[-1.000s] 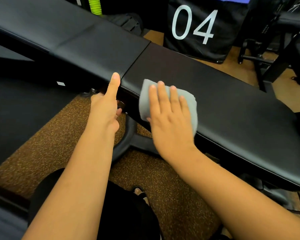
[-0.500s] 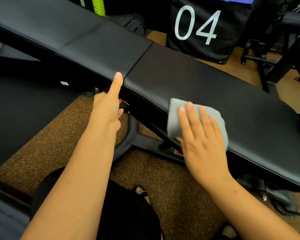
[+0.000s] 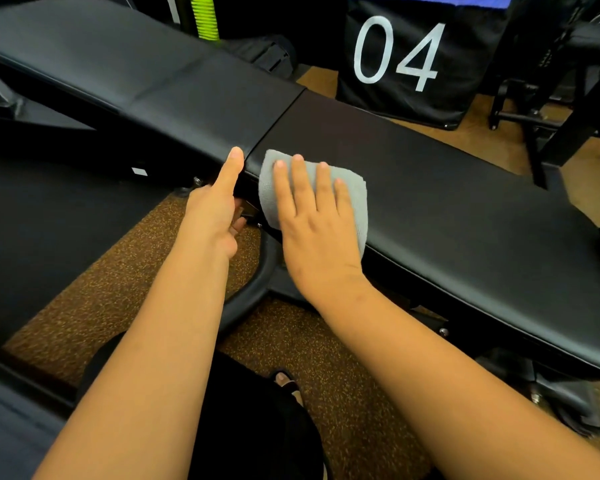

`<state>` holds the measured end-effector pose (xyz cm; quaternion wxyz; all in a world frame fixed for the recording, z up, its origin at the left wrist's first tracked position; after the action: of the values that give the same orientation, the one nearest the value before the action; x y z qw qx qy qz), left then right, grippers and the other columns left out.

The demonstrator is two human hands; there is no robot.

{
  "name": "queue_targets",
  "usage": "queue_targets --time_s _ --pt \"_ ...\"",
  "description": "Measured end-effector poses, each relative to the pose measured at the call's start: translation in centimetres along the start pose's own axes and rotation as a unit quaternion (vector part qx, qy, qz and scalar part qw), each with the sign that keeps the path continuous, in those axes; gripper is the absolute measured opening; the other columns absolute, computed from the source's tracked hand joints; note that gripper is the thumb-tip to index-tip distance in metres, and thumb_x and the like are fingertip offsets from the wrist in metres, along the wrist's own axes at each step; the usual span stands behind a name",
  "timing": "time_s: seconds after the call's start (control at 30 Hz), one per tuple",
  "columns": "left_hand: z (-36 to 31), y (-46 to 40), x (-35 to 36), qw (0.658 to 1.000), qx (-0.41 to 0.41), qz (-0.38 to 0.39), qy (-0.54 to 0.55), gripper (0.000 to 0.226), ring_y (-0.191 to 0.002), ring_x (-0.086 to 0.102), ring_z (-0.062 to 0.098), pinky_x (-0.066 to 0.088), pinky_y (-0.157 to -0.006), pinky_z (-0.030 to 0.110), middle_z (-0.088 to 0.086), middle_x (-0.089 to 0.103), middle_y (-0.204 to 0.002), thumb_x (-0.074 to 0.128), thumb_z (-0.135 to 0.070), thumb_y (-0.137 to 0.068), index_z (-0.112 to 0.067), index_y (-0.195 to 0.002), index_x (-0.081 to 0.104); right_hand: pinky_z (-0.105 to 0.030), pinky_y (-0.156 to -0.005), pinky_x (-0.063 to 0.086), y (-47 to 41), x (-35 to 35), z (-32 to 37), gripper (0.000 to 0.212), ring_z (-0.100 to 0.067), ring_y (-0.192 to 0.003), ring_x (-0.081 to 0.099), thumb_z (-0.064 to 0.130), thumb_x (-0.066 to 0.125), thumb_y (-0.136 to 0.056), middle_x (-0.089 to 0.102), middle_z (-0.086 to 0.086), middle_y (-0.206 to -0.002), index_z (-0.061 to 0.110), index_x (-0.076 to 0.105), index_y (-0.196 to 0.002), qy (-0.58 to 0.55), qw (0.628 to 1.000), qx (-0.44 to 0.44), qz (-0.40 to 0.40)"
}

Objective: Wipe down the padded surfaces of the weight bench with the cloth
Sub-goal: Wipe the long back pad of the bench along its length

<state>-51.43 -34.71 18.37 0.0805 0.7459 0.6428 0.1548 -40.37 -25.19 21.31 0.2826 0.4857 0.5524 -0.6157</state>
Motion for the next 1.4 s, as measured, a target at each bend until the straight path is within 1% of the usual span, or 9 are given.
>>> queue_targets --time_s 0.13,0.33,0.53,0.73,0.93,1.03,1.1,1.23,1.4 --pt "0.2 -0.1 0.0 1.000 -0.001 -0.001 0.003 0.076 -0.105 0.061 0.009 0.047 -0.073 0.029 -0.007 0.062 -0.122 0.072 -0.071 -0.066 -0.026 -0.125 0.058 -0.056 -0.112 0.028 3.4 0.1 -2.6 0.063 -0.045 -0.140 0.027 0.010 0.029 -0.094 0.020 -0.016 -0.159 0.009 0.012 -0.155 0.014 0.999 -0.026 -0.034" --pt "0.5 -0.3 0.2 1.000 -0.001 -0.022 0.006 0.084 -0.103 0.061 0.005 0.045 -0.069 0.027 -0.009 0.061 -0.123 0.072 -0.072 -0.065 -0.025 -0.132 0.053 -0.053 -0.115 0.024 10.5 0.6 -8.8 0.087 -0.042 -0.143 0.024 0.014 0.066 -0.087 0.020 -0.011 -0.160 0.014 0.012 -0.155 0.048 0.998 0.024 0.013" --pt "0.3 -0.2 0.4 1.000 -0.004 -0.020 -0.003 0.087 -0.103 0.062 0.007 0.045 -0.067 0.028 -0.009 0.061 -0.122 0.073 -0.073 -0.060 -0.027 -0.130 0.052 -0.057 -0.112 0.027 8.1 0.3 -7.1 0.079 -0.044 -0.140 0.028 0.018 0.062 -0.089 0.027 -0.016 -0.156 0.010 0.016 -0.153 0.033 0.997 0.071 0.015" --pt "-0.1 0.5 0.1 1.000 0.002 -0.018 -0.011 0.076 -0.102 0.062 0.007 0.045 -0.071 0.029 -0.010 0.064 -0.117 0.072 -0.070 -0.066 -0.026 -0.126 0.056 -0.058 -0.111 0.028 3.4 -0.5 -2.8 0.067 -0.048 -0.139 0.028 0.013 0.027 -0.088 0.024 -0.021 -0.156 0.007 0.015 -0.153 0.010 1.000 0.016 0.016" --pt "-0.4 0.6 0.0 0.999 0.010 -0.022 -0.021 0.085 -0.101 0.062 0.007 0.045 -0.069 0.028 -0.009 0.064 -0.119 0.071 -0.073 -0.063 -0.024 -0.130 0.054 -0.055 -0.116 0.020 6.5 -0.1 -4.8 0.078 -0.041 -0.145 0.018 0.011 0.053 -0.089 0.015 -0.012 -0.161 0.015 0.010 -0.155 0.007 0.999 -0.046 -0.011" --pt "0.1 0.2 0.2 0.999 0.015 -0.031 -0.032 0.067 -0.084 0.058 0.004 0.042 -0.066 0.025 -0.011 0.061 -0.097 0.067 -0.073 -0.071 -0.021 -0.113 0.057 -0.055 -0.116 0.021 9.8 0.3 -7.6 0.083 -0.040 -0.146 0.018 0.013 0.061 -0.088 0.015 -0.010 -0.161 0.016 0.012 -0.156 0.026 0.999 -0.024 0.001" --pt "0.2 0.0 0.2 0.998 0.024 -0.036 -0.043 0.063 -0.079 0.053 0.004 0.041 -0.068 0.027 -0.011 0.055 -0.089 0.066 -0.072 -0.073 -0.019 -0.107 0.056 -0.054 -0.115 0.023 11.8 0.4 -9.7 0.081 -0.039 -0.145 0.021 0.015 0.062 -0.089 0.019 -0.010 -0.161 0.017 0.015 -0.155 0.033 0.999 -0.012 -0.003" --pt "-0.1 -0.4 -0.4 0.996 0.015 -0.039 -0.083 0.087 -0.099 0.061 0.009 0.050 -0.075 0.028 -0.013 0.064 -0.102 0.066 -0.080 -0.064 -0.021 -0.128 0.055 -0.054 -0.114 0.026 13.1 0.6 -11.1 0.076 -0.040 -0.143 0.027 0.020 0.060 -0.091 0.024 -0.010 -0.159 0.016 0.019 -0.155 0.024 1.000 0.000 0.000" --pt "-0.1 0.0 -0.1 0.996 0.022 -0.045 -0.077 0.083 -0.083 0.059 0.007 0.047 -0.067 0.027 -0.011 0.066 -0.103 0.065 -0.080 -0.065 -0.022 -0.124 0.058 -0.057 -0.111 0.027 8.7 0.2 -7.8 0.077 -0.044 -0.141 0.026 0.020 0.059 -0.090 0.024 -0.014 -0.158 0.012 0.017 -0.154 0.001 1.000 0.027 0.009"
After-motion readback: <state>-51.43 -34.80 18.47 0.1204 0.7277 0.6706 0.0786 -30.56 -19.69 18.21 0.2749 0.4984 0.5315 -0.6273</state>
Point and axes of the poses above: each hand's wrist, its own y-axis away from the middle knuckle, its own x-axis out of the palm, z = x × y, the point moved 6 cm from there along -y, towards the middle knuckle
